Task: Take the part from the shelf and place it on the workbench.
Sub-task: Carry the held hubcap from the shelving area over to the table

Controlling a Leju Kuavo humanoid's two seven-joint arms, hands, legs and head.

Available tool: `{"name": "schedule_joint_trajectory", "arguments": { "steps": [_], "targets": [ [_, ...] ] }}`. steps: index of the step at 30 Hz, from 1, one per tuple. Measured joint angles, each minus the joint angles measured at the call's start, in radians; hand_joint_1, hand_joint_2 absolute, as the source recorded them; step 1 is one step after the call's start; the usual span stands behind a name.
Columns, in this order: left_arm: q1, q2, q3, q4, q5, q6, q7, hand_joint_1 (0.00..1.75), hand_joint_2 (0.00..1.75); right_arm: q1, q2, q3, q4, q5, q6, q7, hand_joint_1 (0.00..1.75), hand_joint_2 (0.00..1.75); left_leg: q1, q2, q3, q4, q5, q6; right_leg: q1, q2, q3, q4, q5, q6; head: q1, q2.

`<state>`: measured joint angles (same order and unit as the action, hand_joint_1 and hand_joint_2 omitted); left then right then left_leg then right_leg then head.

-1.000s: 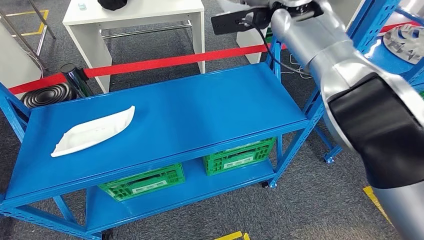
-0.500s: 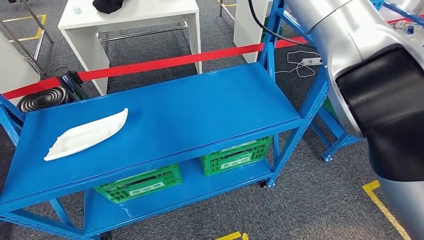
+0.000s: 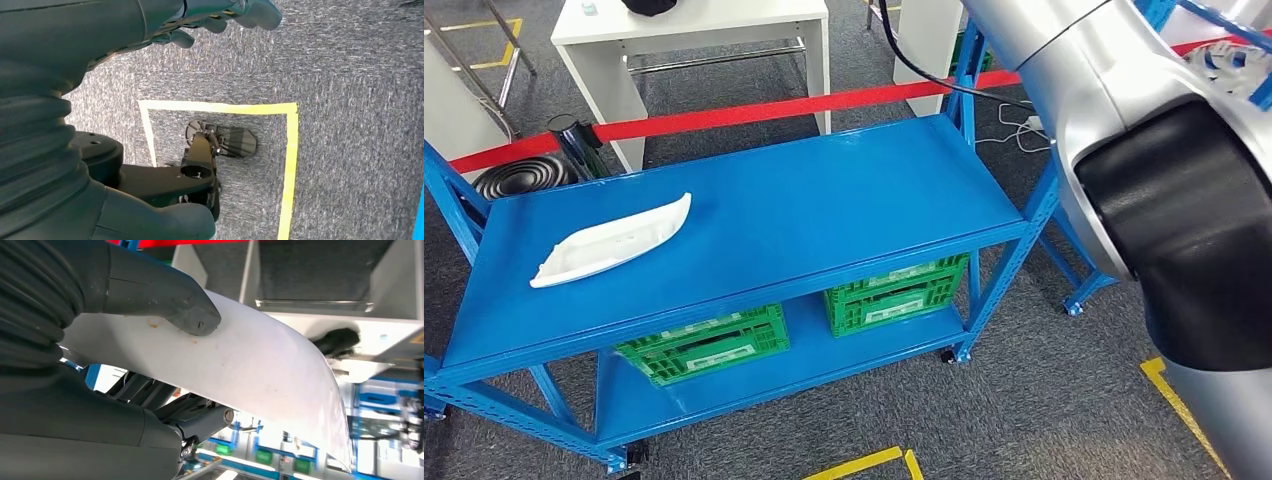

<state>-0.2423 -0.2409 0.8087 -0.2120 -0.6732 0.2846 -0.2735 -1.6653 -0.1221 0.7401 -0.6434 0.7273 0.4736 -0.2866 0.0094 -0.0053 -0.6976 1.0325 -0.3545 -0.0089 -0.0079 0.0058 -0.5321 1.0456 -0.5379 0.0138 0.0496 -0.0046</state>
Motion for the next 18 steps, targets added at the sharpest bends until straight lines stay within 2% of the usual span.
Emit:
{"name": "schedule_joint_trajectory", "arguments": {
  "steps": [3, 4, 5, 6, 7, 8, 9, 10, 11, 12, 14, 15, 16, 18],
  "targets": [
    [-0.002, -0.001, 0.0, 0.0, -0.001, 0.001, 0.001, 0.0, 1.75, 0.003, 0.01, 0.0, -0.006, -0.001, -0.002, 0.001, 1.75, 1.75, 0.002, -0.002, -0.006, -0.008, 0.017, -0.02, 0.004, -0.001, -0.015, -0.006, 0.023, -0.024, 0.0, 0.0],
    [-0.002, -0.001, 0.0, 0.0, -0.001, 0.001, 0.001, 0.0, 1.75, 0.004, 0.014, 0.0, -0.006, -0.001, -0.003, 0.002, 1.75, 1.75, 0.002, -0.002, -0.014, 0.002, 0.001, -0.025, 0.003, -0.003, -0.023, -0.009, 0.034, -0.032, 0.0, 0.0],
    [-0.001, -0.001, 0.0, 0.0, -0.001, 0.001, 0.002, 0.0, 1.75, 0.004, 0.018, 0.0, -0.007, -0.002, -0.005, 0.003, 1.75, 1.75, 0.003, -0.001, -0.028, 0.032, -0.035, -0.029, 0.001, -0.005, -0.033, -0.012, 0.047, -0.039, -0.001, 0.0],
    [-0.001, -0.001, 0.0, 0.0, -0.001, 0.001, 0.002, 0.0, 1.75, 0.005, 0.021, 0.001, -0.007, -0.002, -0.008, 0.004, 1.75, 1.75, 0.004, -0.001, -0.045, 0.086, -0.086, -0.032, 0.0, -0.006, -0.047, -0.013, 0.059, -0.044, -0.002, 0.0],
    [-0.001, -0.001, 0.0, 0.0, -0.001, 0.001, 0.002, 0.0, 1.75, 0.006, 0.024, 0.002, -0.008, -0.003, -0.012, 0.005, 1.75, 1.75, 0.004, 0.0, -0.063, 0.153, -0.138, -0.035, 0.0, -0.005, -0.061, -0.013, 0.071, -0.048, -0.003, 0.0],
    [-0.001, -0.001, 0.0, 0.0, -0.001, 0.001, 0.002, 0.0, 1.75, 0.008, 0.027, 0.003, -0.009, -0.004, -0.014, 0.006, 1.75, 1.75, 0.004, 0.0, -0.076, 0.222, -0.175, -0.038, 0.001, -0.005, -0.076, -0.013, 0.083, -0.049, -0.004, 0.0],
    [-0.002, -0.001, 0.0, 0.0, -0.002, 0.001, 0.002, 0.0, 1.75, 0.011, 0.029, 0.004, -0.009, -0.005, -0.016, 0.007, 1.75, 1.75, 0.004, 0.0, -0.079, 0.271, -0.19, -0.039, 0.002, -0.005, -0.092, -0.012, 0.095, -0.048, -0.004, 0.0],
    [-0.002, -0.001, 0.0, 0.0, -0.002, 0.001, 0.002, 0.0, 1.75, 0.015, 0.031, 0.005, -0.009, -0.006, -0.017, 0.008, 1.75, 1.75, 0.004, 0.0, -0.067, 0.289, -0.182, -0.039, 0.002, -0.005, -0.106, -0.012, 0.106, -0.047, -0.004, 0.0],
    [-0.002, -0.001, 0.0, 0.0, -0.004, 0.001, 0.002, 0.0, 1.75, 0.018, 0.032, 0.006, -0.009, -0.006, -0.018, 0.01, 1.75, 1.75, 0.004, 0.0, -0.037, 0.272, -0.162, -0.038, 0.003, -0.005, -0.119, -0.011, 0.117, -0.044, -0.004, 0.0],
    [-0.002, -0.001, 0.0, 0.0, -0.006, 0.001, 0.001, 0.0, 1.75, 0.021, 0.033, 0.007, -0.01, -0.006, -0.02, 0.013, 1.75, 1.75, 0.004, 0.0, 0.01, 0.222, -0.143, -0.035, 0.003, -0.005, -0.131, -0.011, 0.127, -0.042, -0.004, 0.0],
    [-0.004, -0.001, 0.0, -0.001, -0.008, 0.001, 0.001, 0.0, 1.75, 0.023, 0.033, 0.008, -0.014, -0.006, -0.029, 0.019, 1.75, 1.75, 0.001, 0.0, 0.119, 0.086, -0.147, -0.026, 0.005, -0.007, -0.149, -0.009, 0.145, -0.033, -0.003, 0.0],
    [-0.005, -0.001, 0.0, -0.001, -0.009, 0.001, 0.0, 0.0, 1.75, 0.023, 0.032, 0.008, -0.016, -0.007, -0.033, 0.021, 1.75, 1.75, -0.002, -0.001, 0.151, 0.037, -0.157, -0.021, 0.005, -0.008, -0.153, -0.009, 0.153, -0.028, -0.003, 0.0],
    [-0.006, -0.001, 0.0, -0.001, -0.009, 0.0, 0.0, 0.0, 1.75, 0.023, 0.033, 0.008, -0.017, -0.008, -0.038, 0.021, 1.75, 1.75, -0.005, -0.001, 0.166, 0.011, -0.166, -0.015, 0.005, -0.009, -0.155, -0.011, 0.163, -0.022, -0.004, 0.0],
    [-0.006, -0.001, 0.0, -0.001, -0.01, -0.001, 0.0, 0.0, 1.75, 0.025, 0.032, 0.009, -0.017, -0.011, -0.043, 0.02, 1.75, 1.75, -0.005, -0.001, 0.154, 0.001, -0.151, -0.001, 0.003, -0.009, -0.158, -0.017, 0.176, -0.008, -0.006, 0.0]
  ]
}}
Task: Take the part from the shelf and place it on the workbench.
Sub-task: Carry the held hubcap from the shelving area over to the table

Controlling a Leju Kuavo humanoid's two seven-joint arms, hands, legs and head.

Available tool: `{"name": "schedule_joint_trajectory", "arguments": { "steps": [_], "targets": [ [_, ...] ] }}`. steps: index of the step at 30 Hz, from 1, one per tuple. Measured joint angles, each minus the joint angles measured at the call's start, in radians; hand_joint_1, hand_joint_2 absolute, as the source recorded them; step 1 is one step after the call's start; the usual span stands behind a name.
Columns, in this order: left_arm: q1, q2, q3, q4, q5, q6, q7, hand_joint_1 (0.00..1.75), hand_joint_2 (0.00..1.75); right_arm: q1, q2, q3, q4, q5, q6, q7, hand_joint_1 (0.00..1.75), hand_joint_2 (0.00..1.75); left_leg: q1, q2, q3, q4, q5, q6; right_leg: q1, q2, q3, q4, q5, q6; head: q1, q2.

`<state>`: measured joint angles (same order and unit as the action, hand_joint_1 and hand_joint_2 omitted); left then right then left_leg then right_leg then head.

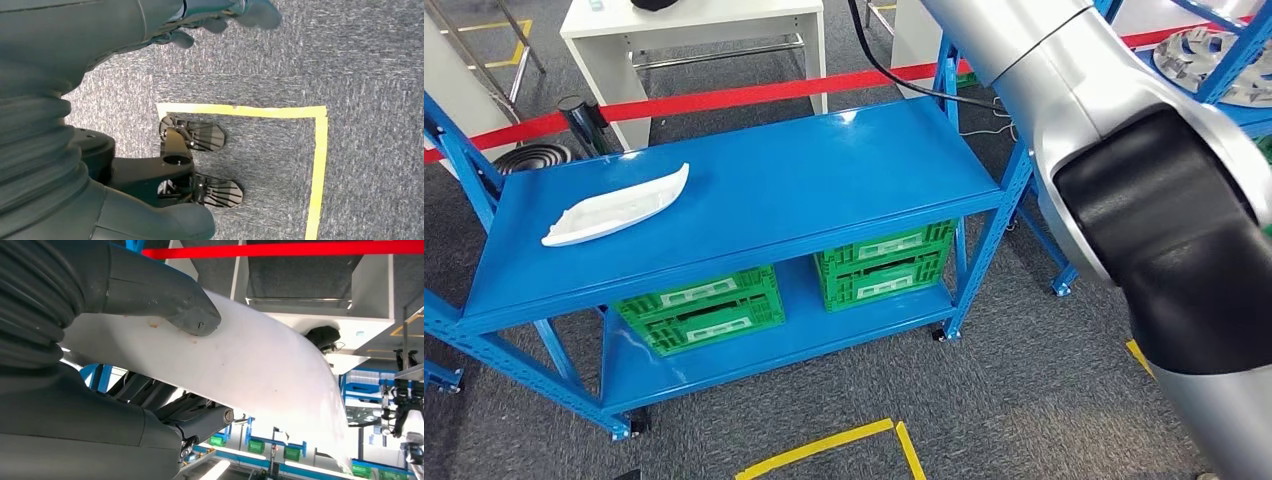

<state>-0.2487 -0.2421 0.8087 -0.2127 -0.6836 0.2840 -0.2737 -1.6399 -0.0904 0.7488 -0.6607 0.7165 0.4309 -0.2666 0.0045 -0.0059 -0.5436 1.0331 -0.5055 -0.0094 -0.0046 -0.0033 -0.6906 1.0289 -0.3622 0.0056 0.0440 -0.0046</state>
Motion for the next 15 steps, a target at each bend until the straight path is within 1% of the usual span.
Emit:
{"name": "schedule_joint_trajectory", "arguments": {
  "steps": [1, 2, 3, 4, 5, 6, 7, 8, 9, 10, 11, 12, 13, 14, 15],
  "targets": [
    [0.0, 0.0, 0.0, 0.0, -0.001, 0.0, 0.0, 0.0, 1.75, 0.001, -0.002, 0.0, 0.0, -0.002, -0.002, -0.001, 1.75, 1.75, 0.002, 0.001, -0.006, -0.002, 0.011, 0.009, -0.001, 0.001, -0.007, 0.007, -0.012, 0.006, 0.0, 0.0],
    [-0.001, -0.001, 0.0, 0.0, -0.002, -0.001, 0.0, 0.0, 1.75, 0.002, -0.005, 0.001, 0.0, -0.003, -0.004, -0.001, 1.75, 1.75, 0.004, 0.003, -0.017, -0.006, 0.024, 0.016, -0.002, 0.002, -0.019, 0.033, -0.042, 0.012, 0.001, 0.0],
    [-0.001, -0.001, 0.0, 0.001, -0.004, -0.001, 0.0, 0.0, 1.75, 0.003, -0.009, 0.001, 0.0, -0.005, -0.006, -0.002, 1.75, 1.75, 0.005, 0.005, -0.029, -0.007, 0.037, 0.021, -0.003, 0.003, -0.036, 0.078, -0.089, 0.017, 0.002, 0.0],
    [-0.001, -0.001, 0.0, 0.001, -0.005, -0.001, 0.0, 0.0, 1.75, 0.004, -0.012, 0.001, 0.0, -0.006, -0.007, -0.002, 1.75, 1.75, 0.005, 0.005, -0.045, -0.007, 0.05, 0.025, -0.004, 0.004, -0.055, 0.14, -0.139, 0.021, 0.003, 0.0],
    [0.0, 0.0, 0.0, 0.001, -0.007, -0.001, 0.0, 0.0, 1.75, 0.007, -0.014, 0.001, 0.0, -0.006, -0.008, -0.002, 1.75, 1.75, 0.005, 0.006, -0.062, -0.006, 0.063, 0.026, -0.004, 0.004, -0.071, 0.207, -0.179, 0.024, 0.003, 0.0],
    [0.0, 0.0, 0.0, 0.001, -0.008, -0.001, 0.0, 0.0, 1.75, 0.011, -0.017, 0.001, 0.0, -0.006, -0.008, -0.002, 1.75, 1.75, 0.005, 0.007, -0.079, -0.005, 0.076, 0.026, -0.005, 0.004, -0.078, 0.26, -0.197, 0.026, 0.004, 0.0],
    [0.0, 0.0, 0.0, 0.001, -0.009, -0.001, 0.0, 0.0, 1.75, 0.015, -0.019, 0.002, 0.0, -0.006, -0.008, -0.001, 1.75, 1.75, 0.005, 0.009, -0.096, -0.004, 0.089, 0.026, -0.005, 0.004, -0.072, 0.288, -0.193, 0.027, 0.004, 0.0],
    [0.0, 0.0, 0.0, 0.001, -0.01, -0.001, 0.0, 0.0, 1.75, 0.018, -0.02, 0.002, 0.0, -0.007, -0.009, -0.001, 1.75, 1.75, 0.005, 0.01, -0.112, -0.003, 0.101, 0.025, -0.005, 0.004, -0.048, 0.281, -0.172, 0.026, 0.004, 0.0],
    [0.0, 0.0, 0.0, 0.001, -0.011, -0.001, 0.0, 0.0, 1.75, 0.02, -0.021, 0.003, 0.0, -0.007, -0.009, 0.0, 1.75, 1.75, 0.005, 0.01, -0.127, -0.001, 0.113, 0.022, -0.006, 0.004, -0.007, 0.241, -0.148, 0.024, 0.004, 0.0],
    [0.0, 0.0, 0.0, 0.0, -0.012, -0.001, 0.0, 0.0, 1.75, 0.019, -0.021, 0.003, 0.0, -0.008, -0.009, 0.0, 1.75, 1.75, 0.005, 0.01, -0.14, 0.001, 0.123, 0.019, -0.005, 0.004, 0.047, 0.175, -0.14, 0.02, 0.004, 0.0],
    [0.0, 0.0, 0.0, 0.0, -0.013, -0.001, 0.0, 0.0, 1.75, 0.018, -0.021, 0.003, -0.002, -0.008, -0.01, 0.0, 1.75, 1.75, 0.004, 0.01, -0.15, 0.003, 0.133, 0.014, -0.003, 0.004, 0.099, 0.105, -0.145, 0.014, 0.003, 0.0],
    [-0.001, 0.0, 0.0, 0.0, -0.015, -0.001, -0.001, 0.0, 1.75, 0.018, -0.021, 0.003, -0.004, -0.009, -0.011, 0.0, 1.75, 1.75, 0.004, 0.01, -0.156, 0.002, 0.143, 0.008, 0.0, 0.004, 0.135, 0.05, -0.156, 0.008, 0.004, 0.0],
    [-0.001, 0.0, 0.0, 0.0, -0.016, -0.001, -0.001, 0.0, 1.75, 0.017, -0.022, 0.003, -0.005, -0.01, -0.012, 0.001, 1.75, 1.75, 0.004, 0.009, -0.159, 0.0, 0.153, 0.002, 0.004, 0.005, 0.154, 0.016, -0.168, 0.002, 0.005, 0.0],
    [-0.001, 0.0, 0.0, 0.0, -0.017, -0.001, -0.002, 0.0, 1.75, 0.017, -0.023, 0.003, -0.006, -0.01, -0.013, 0.001, 1.75, 1.75, 0.004, 0.009, -0.16, -0.004, 0.164, -0.005, 0.007, 0.006, 0.155, 0.005, -0.166, -0.005, 0.007, 0.0],
    [-0.001, 0.0, 0.0, 0.0, -0.017, -0.002, -0.002, 0.0, 1.75, 0.017, -0.024, 0.003, -0.006, -0.011, -0.014, 0.001, 1.75, 1.75, 0.005, 0.009, -0.161, -0.008, 0.172, -0.011, 0.005, 0.005, 0.149, 0.003, -0.155, -0.011, 0.009, 0.0]
  ]
}}
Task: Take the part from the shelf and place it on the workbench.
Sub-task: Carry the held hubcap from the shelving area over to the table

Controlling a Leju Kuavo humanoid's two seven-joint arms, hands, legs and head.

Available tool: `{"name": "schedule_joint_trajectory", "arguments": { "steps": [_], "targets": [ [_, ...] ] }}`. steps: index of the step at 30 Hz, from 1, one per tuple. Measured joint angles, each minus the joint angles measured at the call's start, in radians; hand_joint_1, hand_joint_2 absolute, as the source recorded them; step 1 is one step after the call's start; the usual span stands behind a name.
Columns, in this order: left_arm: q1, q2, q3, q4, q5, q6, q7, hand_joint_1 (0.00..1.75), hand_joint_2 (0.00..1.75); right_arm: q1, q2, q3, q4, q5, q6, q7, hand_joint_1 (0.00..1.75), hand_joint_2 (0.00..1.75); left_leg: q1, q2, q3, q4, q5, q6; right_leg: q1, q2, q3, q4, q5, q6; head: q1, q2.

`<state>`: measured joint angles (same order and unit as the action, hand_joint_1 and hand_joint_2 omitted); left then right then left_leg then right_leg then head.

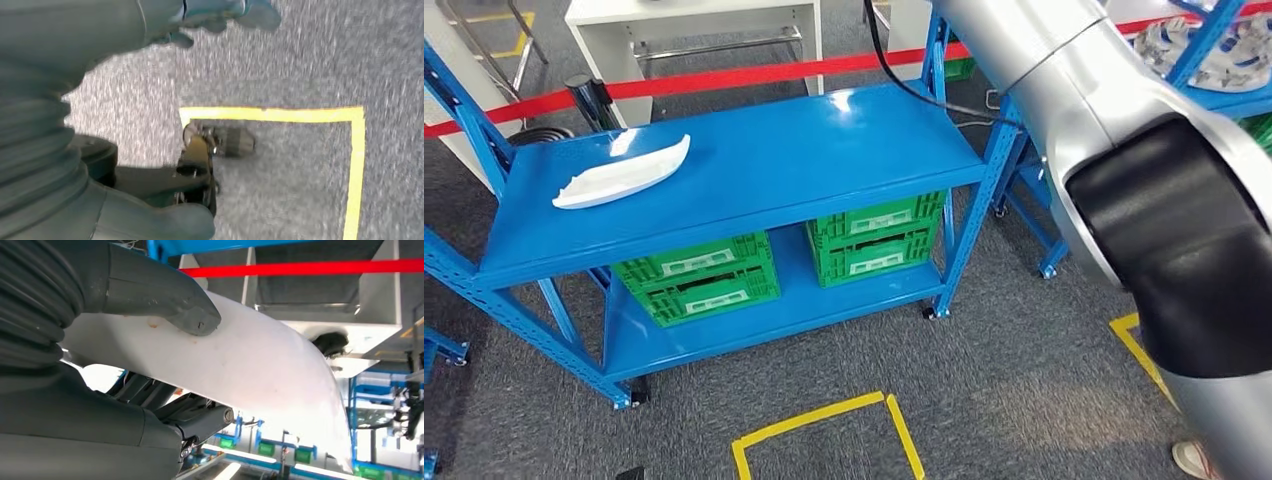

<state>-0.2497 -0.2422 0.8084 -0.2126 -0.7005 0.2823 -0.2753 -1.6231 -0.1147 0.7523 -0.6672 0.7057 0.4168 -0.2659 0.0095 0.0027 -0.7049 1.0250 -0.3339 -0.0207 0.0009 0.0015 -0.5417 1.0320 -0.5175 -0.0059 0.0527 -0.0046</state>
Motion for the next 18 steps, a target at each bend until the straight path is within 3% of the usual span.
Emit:
{"name": "schedule_joint_trajectory", "arguments": {
  "steps": [1, 3, 5, 6, 7, 8, 10, 12, 13, 14, 16, 17, 18],
  "targets": [
    [0.001, 0.0, 0.0, 0.0, 0.0, 0.0, 0.0, 0.0, 1.75, 0.0, -0.001, 0.0, 0.0, 0.0, -0.001, 0.0, 1.75, 1.75, 0.001, -0.001, -0.007, 0.003, -0.008, -0.005, -0.002, -0.002, -0.007, -0.003, 0.011, -0.007, 0.0, 0.0],
    [0.001, 0.0, 0.0, 0.0, -0.002, -0.001, 0.001, 0.0, 1.75, 0.001, -0.001, 0.001, 0.0, 0.0, -0.006, -0.002, 1.75, 1.75, 0.002, -0.002, -0.033, 0.062, -0.079, -0.013, -0.008, -0.005, -0.029, -0.01, 0.04, -0.02, -0.004, 0.0],
    [0.001, 0.001, 0.0, 0.0, -0.003, -0.001, 0.002, 0.0, 1.75, 0.002, -0.002, 0.002, 0.0, -0.001, -0.01, -0.004, 1.75, 1.75, 0.003, -0.002, -0.067, 0.189, -0.18, -0.02, -0.008, -0.005, -0.06, -0.01, 0.067, -0.025, -0.007, 0.0],
    [0.001, 0.001, 0.0, 0.0, -0.003, -0.002, 0.002, 0.0, 1.75, 0.002, -0.002, 0.002, 0.0, -0.001, -0.011, -0.005, 1.75, 1.75, 0.003, -0.002, -0.075, 0.251, -0.204, -0.022, -0.008, -0.005, -0.077, -0.01, 0.08, -0.025, -0.007, 0.0],
    [0.001, 0.001, -0.001, 0.0, -0.004, -0.002, 0.002, 0.0, 1.75, 0.003, -0.003, 0.002, 0.0, -0.001, -0.011, -0.006, 1.75, 1.75, 0.003, -0.002, -0.073, 0.292, -0.205, -0.023, -0.008, -0.004, -0.093, -0.009, 0.093, -0.023, -0.007, 0.0],
    [0.001, 0.001, -0.001, 0.0, -0.004, -0.002, 0.002, 0.0, 1.75, 0.005, -0.003, 0.002, 0.0, -0.001, -0.012, -0.006, 1.75, 1.75, 0.003, -0.002, -0.055, 0.303, -0.187, -0.024, -0.008, -0.004, -0.11, -0.009, 0.106, -0.021, -0.007, 0.0],
    [0.001, 0.001, -0.003, 0.0, -0.006, -0.004, 0.002, 0.0, 1.75, 0.006, -0.005, 0.002, 0.0, 0.002, -0.018, -0.006, 1.75, 1.75, 0.003, -0.002, 0.032, 0.225, -0.152, -0.022, -0.008, -0.004, -0.139, -0.006, 0.13, -0.014, -0.007, 0.0],
    [-0.001, 0.001, -0.007, 0.0, -0.01, -0.007, 0.001, 0.0, 1.75, 0.006, -0.012, 0.002, -0.002, 0.007, -0.032, -0.004, 1.75, 1.75, 0.0, -0.004, 0.139, 0.088, -0.177, -0.013, -0.006, -0.006, -0.158, -0.001, 0.15, -0.003, -0.007, 0.0],
    [-0.002, 0.001, -0.008, 0.0, -0.012, -0.009, 0.001, 0.0, 1.75, 0.006, -0.015, 0.002, -0.002, 0.008, -0.04, -0.004, 1.75, 1.75, -0.003, -0.006, 0.17, 0.041, -0.195, -0.006, -0.005, -0.007, -0.162, 0.0, 0.159, 0.003, -0.007, 0.0],
    [-0.003, 0.001, -0.009, 0.0, -0.014, -0.01, 0.001, 0.0, 1.75, 0.007, -0.018, 0.002, -0.003, 0.009, -0.045, -0.003, 1.75, 1.75, -0.006, -0.007, 0.179, 0.019, -0.202, 0.003, -0.005, -0.009, -0.164, -0.003, 0.169, 0.009, -0.007, 0.0],
    [-0.001, 0.0, -0.009, 0.0, -0.014, -0.01, 0.002, 0.0, 1.75, 0.012, -0.022, 0.002, -0.003, 0.01, -0.05, -0.003, 1.75, 1.75, -0.007, -0.006, 0.168, 0.015, -0.186, 0.021, -0.008, -0.01, -0.167, -0.007, 0.178, 0.021, -0.008, 0.0],
    [-0.001, 0.0, -0.009, 0.0, -0.014, -0.011, 0.003, 0.0, 1.75, 0.015, -0.025, 0.003, -0.003, 0.011, -0.051, -0.001, 1.75, 1.75, -0.006, -0.004, 0.162, 0.014, -0.175, 0.028, -0.01, -0.009, -0.173, 0.007, 0.159, 0.027, -0.007, 0.0],
    [-0.001, 0.0, -0.009, 0.0, -0.014, -0.011, 0.003, 0.0, 1.75, 0.017, -0.028, 0.005, -0.002, 0.014, -0.054, 0.001, 1.75, 1.75, -0.004, -0.002, 0.152, 0.012, -0.162, 0.035, -0.011, -0.008, -0.185, 0.039, 0.119, 0.031, -0.007, 0.0]
  ]
}}
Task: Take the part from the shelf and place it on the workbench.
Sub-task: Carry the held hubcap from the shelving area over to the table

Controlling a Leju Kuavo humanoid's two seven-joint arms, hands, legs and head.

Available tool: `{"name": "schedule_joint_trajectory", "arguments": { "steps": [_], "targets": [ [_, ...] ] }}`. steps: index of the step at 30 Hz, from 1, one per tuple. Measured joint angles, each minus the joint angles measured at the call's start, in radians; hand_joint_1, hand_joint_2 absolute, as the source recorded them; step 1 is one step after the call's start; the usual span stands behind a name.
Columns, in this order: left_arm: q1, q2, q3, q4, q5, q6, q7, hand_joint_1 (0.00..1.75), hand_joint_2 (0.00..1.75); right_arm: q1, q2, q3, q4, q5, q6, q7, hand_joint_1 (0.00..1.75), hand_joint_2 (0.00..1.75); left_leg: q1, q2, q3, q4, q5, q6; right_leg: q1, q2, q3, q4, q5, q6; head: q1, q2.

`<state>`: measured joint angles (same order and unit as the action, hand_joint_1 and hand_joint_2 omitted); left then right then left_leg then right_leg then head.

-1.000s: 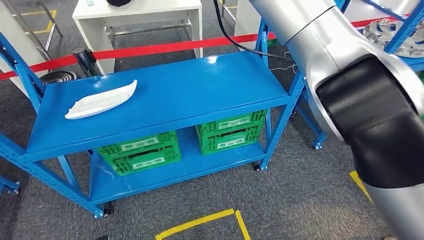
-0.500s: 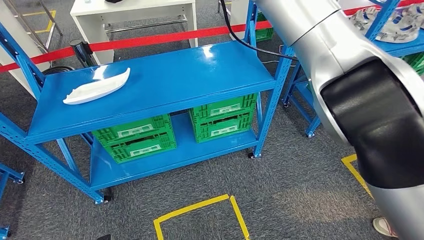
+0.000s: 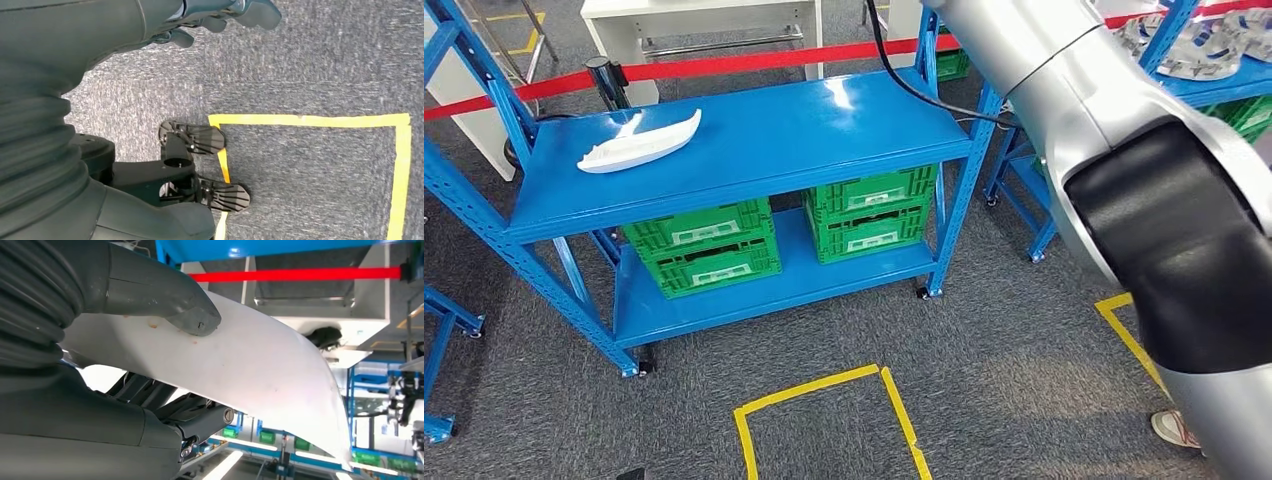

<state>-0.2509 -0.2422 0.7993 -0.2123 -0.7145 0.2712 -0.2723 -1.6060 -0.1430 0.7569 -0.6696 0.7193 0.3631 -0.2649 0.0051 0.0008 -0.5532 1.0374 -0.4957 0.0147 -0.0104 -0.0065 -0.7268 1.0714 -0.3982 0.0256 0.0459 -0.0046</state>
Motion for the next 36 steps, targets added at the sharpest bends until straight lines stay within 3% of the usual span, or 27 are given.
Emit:
{"name": "schedule_joint_trajectory", "arguments": {
  "steps": [2, 3, 4, 5, 6, 7, 9, 10, 11, 13, 14, 16, 18, 19, 20, 21, 23, 25, 26, 29, 31, 33, 34, 35, 36],
  "targets": [
    [-0.001, 0.0, 0.0, 0.0, 0.0, -0.001, 0.0, 0.0, 1.75, 0.002, -0.006, 0.003, 0.001, 0.005, -0.008, 0.006, 1.75, 1.75, 0.0, 0.002, -0.032, 0.0, 0.027, 0.008, 0.0, 0.002, -0.034, 0.122, -0.109, 0.007, 0.001, 0.0],
    [0.0, 0.0, 0.0, 0.0, 0.0, -0.001, 0.001, 0.0, 1.75, 0.004, -0.007, 0.005, 0.001, 0.007, -0.011, 0.008, 1.75, 1.75, 0.0, 0.003, -0.051, 0.001, 0.041, 0.01, 0.0, 0.002, -0.047, 0.188, -0.142, 0.008, 0.001, 0.0],
    [0.0, 0.0, 0.0, 0.0, 0.0, -0.001, 0.001, 0.0, 1.75, 0.008, -0.009, 0.006, 0.001, 0.008, -0.013, 0.009, 1.75, 1.75, 0.0, 0.004, -0.07, 0.001, 0.054, 0.01, 0.0, 0.003, -0.05, 0.236, -0.15, 0.008, 0.001, 0.0],
    [0.0, 0.0, 0.0, 0.0, 0.0, -0.001, 0.001, 0.0, 1.75, 0.011, -0.01, 0.007, 0.001, 0.008, -0.014, 0.01, 1.75, 1.75, -0.001, 0.005, -0.088, 0.003, 0.068, 0.009, 0.0, 0.004, -0.036, 0.253, -0.134, 0.006, 0.001, 0.0],
    [0.0, 0.0, 0.0, 0.0, 0.001, -0.001, 0.001, 0.0, 1.75, 0.014, -0.01, 0.007, 0.001, 0.009, -0.014, 0.011, 1.75, 1.75, -0.001, 0.005, -0.105, 0.004, 0.081, 0.008, 0.001, 0.004, -0.006, 0.238, -0.107, 0.003, 0.001, 0.0],
    [0.0, 0.0, 0.0, 0.0, 0.001, -0.001, 0.001, 0.0, 1.75, 0.015, -0.01, 0.008, 0.001, 0.009, -0.015, 0.012, 1.75, 1.75, -0.001, 0.005, -0.12, 0.005, 0.093, 0.006, 0.002, 0.004, 0.043, 0.189, -0.087, -0.002, 0.001, 0.0],
    [0.0, -0.001, 0.0, 0.0, 0.001, -0.001, 0.001, 0.0, 1.75, 0.015, -0.01, 0.008, -0.001, 0.009, -0.016, 0.012, 1.75, 1.75, -0.002, 0.005, -0.14, 0.006, 0.115, -0.002, 0.009, 0.004, 0.152, 0.047, -0.105, -0.015, 0.0, 0.0],
    [0.0, -0.001, 0.0, 0.0, 0.001, -0.001, 0.001, 0.0, 1.75, 0.014, -0.009, 0.008, -0.003, 0.009, -0.017, 0.011, 1.75, 1.75, -0.002, 0.005, -0.145, 0.005, 0.125, -0.008, 0.013, 0.004, 0.187, -0.008, -0.124, -0.021, 0.001, 0.0],
    [-0.001, -0.001, 0.0, 0.0, 0.001, -0.001, 0.001, 0.0, 1.75, 0.014, -0.009, 0.008, -0.004, 0.009, -0.018, 0.012, 1.75, 1.75, -0.001, 0.004, -0.147, 0.001, 0.135, -0.014, 0.017, 0.004, 0.2, -0.037, -0.136, -0.025, 0.002, 0.0],
    [0.0, 0.0, 0.0, 0.0, 0.002, -0.005, -0.003, 0.0, 1.75, 0.014, -0.009, 0.009, -0.004, 0.01, -0.02, 0.013, 1.75, 1.75, 0.0, 0.004, -0.152, -0.007, 0.147, -0.027, 0.016, 0.003, 0.192, -0.051, -0.122, -0.035, 0.004, 0.0],
    [0.001, 0.0, 0.0, 0.0, 0.002, -0.008, -0.009, 0.0, 1.75, 0.013, -0.009, 0.009, -0.004, 0.011, -0.021, 0.015, 1.75, 1.75, 0.001, 0.003, -0.159, 0.0, 0.134, -0.033, 0.013, 0.002, 0.186, -0.055, -0.111, -0.042, 0.002, 0.0],
    [0.002, 0.001, -0.001, 0.0, 0.002, -0.018, -0.025, 0.0, 1.75, 0.013, -0.008, 0.009, -0.004, 0.015, -0.024, 0.019, 1.75, 1.75, 0.003, 0.001, -0.183, 0.065, 0.058, -0.043, 0.008, -0.001, 0.169, -0.061, -0.088, -0.052, -0.002, 0.0],
    [0.003, 0.003, -0.003, 0.0, 0.0, -0.022, -0.037, 0.0, 1.75, 0.013, -0.008, 0.009, -0.002, 0.021, -0.028, 0.021, 1.75, 1.75, 0.005, 0.0, -0.213, 0.188, -0.022, -0.052, 0.007, 0.0, 0.145, -0.061, -0.067, -0.055, -0.005, 0.0],
    [0.003, 0.004, -0.004, 0.0, 0.0, -0.022, -0.039, 0.0, 1.75, 0.013, -0.008, 0.009, 0.0, 0.024, -0.03, 0.022, 1.75, 1.75, 0.006, 0.001, -0.22, 0.239, -0.033, -0.055, 0.006, 0.0, 0.132, -0.061, -0.056, -0.054, -0.005, 0.0],
    [0.003, 0.006, -0.005, 0.0, 0.0, -0.022, -0.041, 0.0, 1.75, 0.014, -0.008, 0.009, 0.001, 0.028, -0.032, 0.022, 1.75, 1.75, 0.007, 0.001, -0.215, 0.265, -0.022, -0.058, 0.006, 0.001, 0.12, -0.06, -0.047, -0.052, -0.005, 0.0],
    [0.003, 0.006, -0.006, 0.0, 0.0, -0.022, -0.041, 0.0, 1.75, 0.014, -0.008, 0.009, 0.003, 0.031, -0.033, 0.022, 1.75, 1.75, 0.007, 0.001, -0.194, 0.256, 0.001, -0.058, 0.005, 0.001, 0.108, -0.06, -0.038, -0.049, -0.005, 0.0],
    [0.002, 0.008, -0.007, 0.0, 0.0, -0.022, -0.041, 0.0, 1.75, 0.014, -0.008, 0.009, 0.006, 0.035, -0.035, 0.025, 1.75, 1.75, 0.007, 0.001, -0.101, 0.15, 0.027, -0.056, 0.004, 0.001, 0.09, -0.056, -0.024, -0.042, -0.005, 0.0],
    [0.001, 0.008, -0.008, 0.0, -0.001, -0.022, -0.041, 0.0, 1.75, 0.011, -0.009, 0.009, 0.01, 0.039, -0.037, 0.034, 1.75, 1.75, 0.004, -0.001, -0.021, 0.036, 0.009, -0.045, 0.006, -0.001, 0.077, -0.051, -0.013, -0.031, -0.004, 0.0],
    [0.001, 0.008, -0.009, 0.0, -0.001, -0.021, -0.041, 0.0, 1.75, 0.01, -0.009, 0.009, 0.013, 0.041, -0.039, 0.039, 1.75, 1.75, 0.002, -0.001, -0.005, 0.008, -0.002, -0.038, 0.007, -0.001, 0.074, -0.049, -0.008, -0.025, -0.004, 0.0],
    [0.003, 0.008, -0.011, -0.001, 0.0, -0.02, -0.041, 0.0, 1.75, 0.009, -0.008, 0.009, 0.023, 0.049, -0.041, 0.052, 1.75, 1.75, 0.002, 0.0, -0.011, -0.003, 0.005, -0.01, 0.006, -0.001, 0.065, -0.038, -0.008, -0.006, -0.004, 0.0],
    [0.003, 0.008, -0.012, -0.001, 0.0, -0.02, -0.043, 0.0, 1.75, 0.008, -0.008, 0.009, 0.029, 0.052, -0.041, 0.057, 1.75, 1.75, 0.005, 0.004, -0.018, -0.006, 0.015, 0.005, 0.003, 0.001, 0.033, 0.038, -0.059, 0.004, -0.002, 0.0],
    [0.006, 0.008, -0.013, -0.001, 0.0, -0.02, -0.045, 0.0, 1.75, 0.008, -0.008, 0.009, 0.038, 0.054, -0.041, 0.06, 1.75, 1.75, 0.004, 0.01, -0.029, -0.005, 0.022, 0.011, 0.002, 0.002, -0.022, 0.169, -0.127, 0.01, -0.001, 0.0],
    [0.008, 0.008, -0.013, -0.001, 0.001, -0.02, -0.045, 0.0, 1.75, 0.01, -0.008, 0.009, 0.042, 0.054, -0.04, 0.061, 1.75, 1.75, 0.003, 0.013, -0.033, -0.004, 0.025, 0.012, 0.002, 0.002, -0.04, 0.217, -0.144, 0.01, -0.001, 0.0],
    [0.01, 0.009, -0.013, -0.001, 0.002, -0.02, -0.045, 0.0, 1.75, 0.011, -0.008, 0.009, 0.046, 0.055, -0.04, 0.062, 1.75, 1.75, 0.003, 0.017, -0.037, -0.004, 0.028, 0.012, 0.002, 0.003, -0.041, 0.231, -0.144, 0.009, -0.001, 0.0],
    [0.011, 0.009, -0.013, -0.001, 0.003, -0.02, -0.045, 0.0, 1.75, 0.012, -0.008, 0.009, 0.048, 0.055, -0.04, 0.063, 1.75, 1.75, 0.002, 0.021, -0.04, -0.003, 0.03, 0.011, 0.003, 0.002, -0.022, 0.206, -0.128, 0.006, -0.001, 0.0]
  ]
}}
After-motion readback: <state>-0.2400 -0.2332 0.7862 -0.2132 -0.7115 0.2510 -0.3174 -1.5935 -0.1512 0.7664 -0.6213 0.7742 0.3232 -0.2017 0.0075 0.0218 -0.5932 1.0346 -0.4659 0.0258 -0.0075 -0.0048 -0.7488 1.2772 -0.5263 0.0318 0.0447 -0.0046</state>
